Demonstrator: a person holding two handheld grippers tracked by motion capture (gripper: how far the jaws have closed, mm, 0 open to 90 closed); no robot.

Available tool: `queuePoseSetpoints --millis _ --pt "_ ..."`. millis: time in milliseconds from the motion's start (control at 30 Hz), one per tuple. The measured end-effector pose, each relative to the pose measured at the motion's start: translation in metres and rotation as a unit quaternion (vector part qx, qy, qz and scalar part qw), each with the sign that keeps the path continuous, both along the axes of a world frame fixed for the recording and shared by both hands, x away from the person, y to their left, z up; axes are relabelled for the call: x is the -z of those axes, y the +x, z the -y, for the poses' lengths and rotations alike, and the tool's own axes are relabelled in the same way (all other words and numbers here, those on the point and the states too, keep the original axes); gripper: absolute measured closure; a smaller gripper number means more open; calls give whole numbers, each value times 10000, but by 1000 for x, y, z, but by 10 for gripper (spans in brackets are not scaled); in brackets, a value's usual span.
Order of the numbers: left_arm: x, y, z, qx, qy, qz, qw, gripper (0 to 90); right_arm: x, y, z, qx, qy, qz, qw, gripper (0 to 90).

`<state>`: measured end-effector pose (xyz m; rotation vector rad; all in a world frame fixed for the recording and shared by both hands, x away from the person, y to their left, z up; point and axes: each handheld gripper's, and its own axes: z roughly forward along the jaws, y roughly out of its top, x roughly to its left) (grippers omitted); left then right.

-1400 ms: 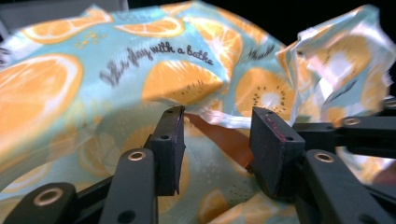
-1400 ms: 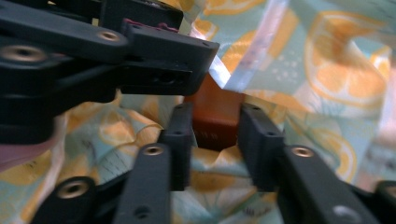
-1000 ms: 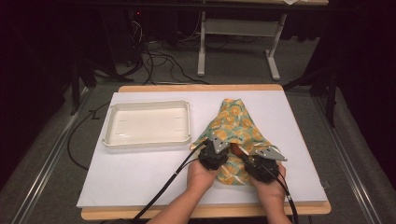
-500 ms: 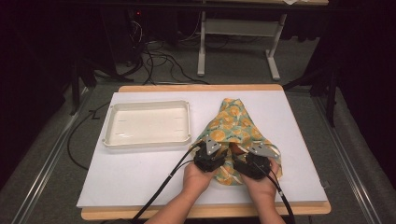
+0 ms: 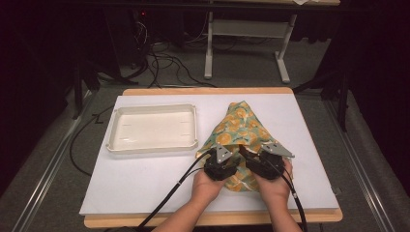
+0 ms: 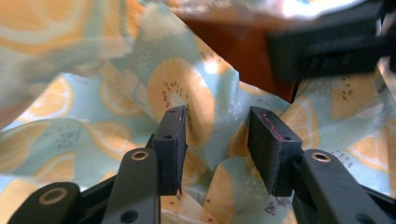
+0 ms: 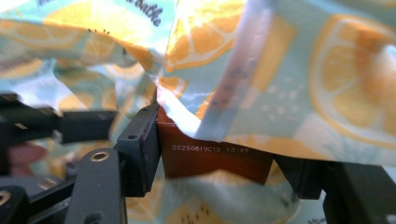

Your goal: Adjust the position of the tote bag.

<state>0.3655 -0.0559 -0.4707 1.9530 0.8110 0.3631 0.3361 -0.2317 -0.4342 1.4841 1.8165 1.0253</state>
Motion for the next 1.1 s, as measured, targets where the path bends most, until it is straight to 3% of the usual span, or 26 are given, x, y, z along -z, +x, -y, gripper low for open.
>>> queuePoseSetpoints --millis 233,367,500,700,833,933,1000,1033,1100 --pt "-1 3 5 -7 0 17 10000 632 -11 -16 3 -69 74 82 9999 385" --pt "2 3 9 25 101 5 9999 632 -16 -32 13 -55 275 155 9995 385" --pt "3 3 11 -42 39 -34 10000 604 -22 -45 22 -28 424 200 9989 385" --pt "0 1 8 -1 72 -9 10000 604 -8 -54 22 -82 312 159 9994 374" --pt "-10 -5 1 56 -91 51 9999 559 5 -50 17 -83 171 -4 9998 267" --pt "-17 -12 -7 140 -189 107 9997 537 14 -44 15 -44 93 -137 9999 260" --pt "-23 -18 -15 217 -203 184 9994 528 19 -41 16 -6 39 -236 9997 278" --pt "-27 -21 -20 245 -241 230 9991 524 21 -41 16 -10 24 -255 9997 339" --pt "-36 -27 -34 286 -285 333 9986 516 22 -42 16 -55 -51 -232 9997 373"
